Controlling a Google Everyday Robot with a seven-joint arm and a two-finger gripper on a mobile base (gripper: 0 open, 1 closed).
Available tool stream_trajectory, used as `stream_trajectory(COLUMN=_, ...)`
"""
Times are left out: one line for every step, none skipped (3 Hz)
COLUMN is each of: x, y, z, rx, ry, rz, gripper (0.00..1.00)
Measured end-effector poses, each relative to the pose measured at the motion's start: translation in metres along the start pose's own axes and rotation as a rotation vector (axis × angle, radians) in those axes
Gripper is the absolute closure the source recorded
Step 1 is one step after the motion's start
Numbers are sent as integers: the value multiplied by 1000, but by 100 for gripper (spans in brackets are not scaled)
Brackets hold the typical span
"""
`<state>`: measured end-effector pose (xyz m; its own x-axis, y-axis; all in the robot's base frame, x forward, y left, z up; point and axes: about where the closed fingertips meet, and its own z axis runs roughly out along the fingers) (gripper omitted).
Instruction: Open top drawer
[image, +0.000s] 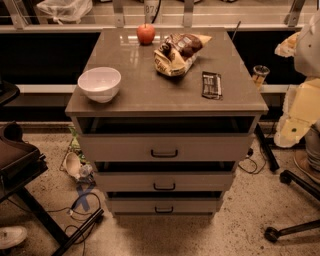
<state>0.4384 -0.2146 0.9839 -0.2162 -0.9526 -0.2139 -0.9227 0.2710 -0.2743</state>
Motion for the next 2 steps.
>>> stream_trajectory(x=0, y=-1, z=1, rx=5, ry=-2, rz=-1, gripper=0)
stream_trajectory(x=1, y=-23, z=16, rx=71, ry=-25, rz=-13, gripper=0)
